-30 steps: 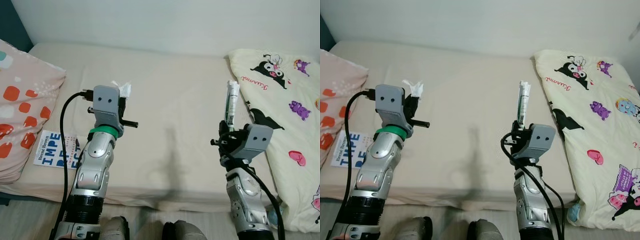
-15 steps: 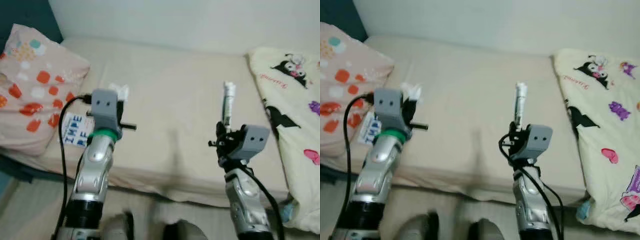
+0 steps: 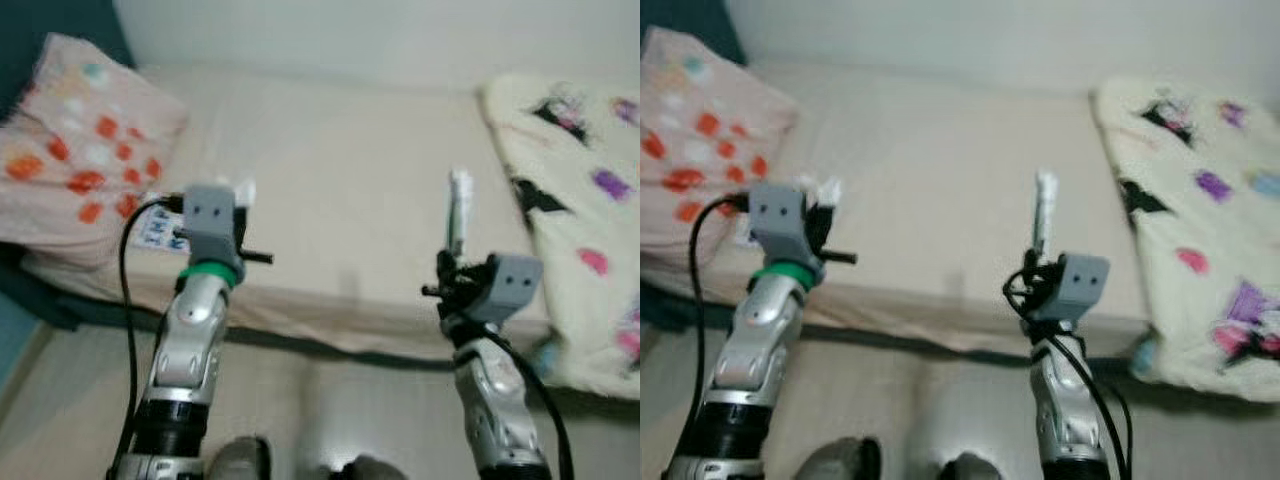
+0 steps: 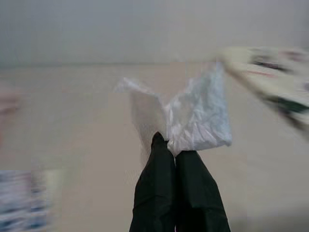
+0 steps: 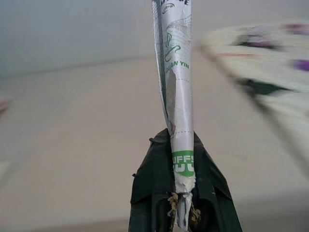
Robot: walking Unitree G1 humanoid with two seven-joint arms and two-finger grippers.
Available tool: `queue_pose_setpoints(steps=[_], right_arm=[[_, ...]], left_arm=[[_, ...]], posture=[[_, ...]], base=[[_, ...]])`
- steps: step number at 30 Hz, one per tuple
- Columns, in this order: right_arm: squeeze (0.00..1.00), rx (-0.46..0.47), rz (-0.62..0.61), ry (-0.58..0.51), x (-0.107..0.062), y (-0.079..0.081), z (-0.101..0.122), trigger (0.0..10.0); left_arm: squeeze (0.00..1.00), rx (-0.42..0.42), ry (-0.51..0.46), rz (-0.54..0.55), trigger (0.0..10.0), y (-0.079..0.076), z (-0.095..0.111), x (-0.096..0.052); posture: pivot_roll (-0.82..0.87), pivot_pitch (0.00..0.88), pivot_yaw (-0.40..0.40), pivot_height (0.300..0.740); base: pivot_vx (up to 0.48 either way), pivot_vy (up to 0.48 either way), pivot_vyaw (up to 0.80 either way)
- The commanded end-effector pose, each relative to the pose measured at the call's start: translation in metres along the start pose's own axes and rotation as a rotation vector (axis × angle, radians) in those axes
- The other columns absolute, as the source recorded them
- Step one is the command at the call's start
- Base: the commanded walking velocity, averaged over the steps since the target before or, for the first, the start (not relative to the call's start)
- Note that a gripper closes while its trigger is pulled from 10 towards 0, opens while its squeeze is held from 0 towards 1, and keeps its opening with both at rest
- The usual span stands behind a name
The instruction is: Clean up the room
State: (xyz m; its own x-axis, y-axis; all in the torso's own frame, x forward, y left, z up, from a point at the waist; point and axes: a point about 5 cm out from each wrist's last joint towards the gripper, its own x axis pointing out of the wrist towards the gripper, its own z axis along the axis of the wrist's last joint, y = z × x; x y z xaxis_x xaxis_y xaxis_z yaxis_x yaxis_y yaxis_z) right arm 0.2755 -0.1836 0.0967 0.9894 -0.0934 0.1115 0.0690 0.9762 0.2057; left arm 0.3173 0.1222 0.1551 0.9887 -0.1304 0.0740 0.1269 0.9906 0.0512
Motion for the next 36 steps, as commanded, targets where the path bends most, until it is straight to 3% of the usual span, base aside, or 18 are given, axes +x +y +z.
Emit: queue_pose_setpoints(steps=[1,3,5,7,10,12,14,15,16,17,18,19,20,24,36], right_arm=[[0.0,0.014,-0.013,0.048,-0.004,-0.002,-0.01,10.0],[0.0,0.002,-0.016,0.069,-0.006,-0.004,-0.015,10.0],[0.0,-0.075,-0.004,0.163,-0.015,-0.012,-0.037,10.0],[0.0,-0.108,0.004,0.196,-0.019,-0.015,-0.044,10.0],[0.0,-0.161,0.0,0.347,-0.04,-0.028,-0.078,10.0],[0.0,-0.161,0.0,0.347,-0.04,-0.028,-0.078,10.0],[0.0,-0.166,0.005,0.417,-0.051,-0.029,-0.092,10.0],[0.0,-0.166,0.005,0.417,-0.051,-0.029,-0.092,10.0],[0.0,-0.163,0.013,0.433,-0.054,-0.027,-0.096,10.0],[0.0,-0.163,0.013,0.433,-0.054,-0.027,-0.096,10.0],[0.0,-0.158,0.021,0.436,-0.054,-0.024,-0.098,10.0],[0.0,-0.158,0.021,0.436,-0.054,-0.024,-0.098,10.0],[0.0,-0.152,0.025,0.43,-0.052,-0.021,-0.098,10.0],[0.0,-0.146,0.027,0.419,-0.049,-0.017,-0.098,10.0],[0.0,-0.152,0.03,0.405,-0.047,-0.018,-0.102,10.0]], left_arm=[[0.0,-0.008,0.05,-0.007,10.0,0.001,-0.009,-0.003],[0.0,-0.018,0.084,-0.015,10.0,0.0,-0.013,-0.004],[0.0,-0.058,0.184,-0.038,10.0,0.001,-0.03,-0.01],[0.0,-0.067,0.217,-0.043,10.0,0.001,-0.037,-0.012],[0.0,0.023,0.343,-0.059,10.0,0.009,-0.076,-0.03],[0.0,0.023,0.343,-0.059,10.0,0.009,-0.076,-0.03],[0.0,0.108,0.437,-0.029,10.0,0.021,-0.11,-0.049],[0.0,0.108,0.437,-0.029,10.0,0.021,-0.11,-0.049],[0.0,0.145,0.5,0.002,10.0,0.03,-0.128,-0.062],[0.0,0.145,0.5,0.002,10.0,0.03,-0.128,-0.062],[0.0,0.18,0.56,0.03,10.0,0.039,-0.143,-0.075],[0.0,0.18,0.56,0.03,10.0,0.039,-0.143,-0.075],[0.0,0.209,0.604,0.048,10.0,0.045,-0.153,-0.085],[0.0,0.229,0.638,0.067,10.0,0.052,-0.159,-0.091],[0.0,0.217,0.57,0.075,10.0,0.053,-0.153,-0.078]], posture=[[0.04,0.038,-0.03,0.727],[0.04,0.038,-0.03,0.727],[0.04,0.037,-0.031,0.727],[0.04,0.037,-0.031,0.727],[0.04,0.032,-0.03,0.727],[0.04,0.032,-0.03,0.727],[0.04,0.022,-0.013,0.727],[0.04,0.022,-0.013,0.727],[0.03,0.02,-0.006,0.727],[0.03,0.02,-0.006,0.727],[0.03,0.018,-0.001,0.727],[0.03,0.018,-0.001,0.727],[0.03,0.018,0.002,0.727],[0.03,0.016,0.004,0.727],[0.04,0.018,0.01,0.727]], base=[[0.0,0.0,-0.8],[0.0,0.0,-0.8],[0.0,0.0,-0.8],[0.0,0.0,-0.8],[0.0,0.0,-0.8],[0.0,0.0,-0.8],[0.0,0.0,-0.8],[0.0,0.0,-0.8],[0.0,0.0,-0.8],[0.0,0.0,-0.8],[0.0,0.0,-0.8],[0.0,0.0,-0.8],[0.0,0.0,-0.8],[0.0,0.0,-0.8],[0.0,0.0,-0.8]])
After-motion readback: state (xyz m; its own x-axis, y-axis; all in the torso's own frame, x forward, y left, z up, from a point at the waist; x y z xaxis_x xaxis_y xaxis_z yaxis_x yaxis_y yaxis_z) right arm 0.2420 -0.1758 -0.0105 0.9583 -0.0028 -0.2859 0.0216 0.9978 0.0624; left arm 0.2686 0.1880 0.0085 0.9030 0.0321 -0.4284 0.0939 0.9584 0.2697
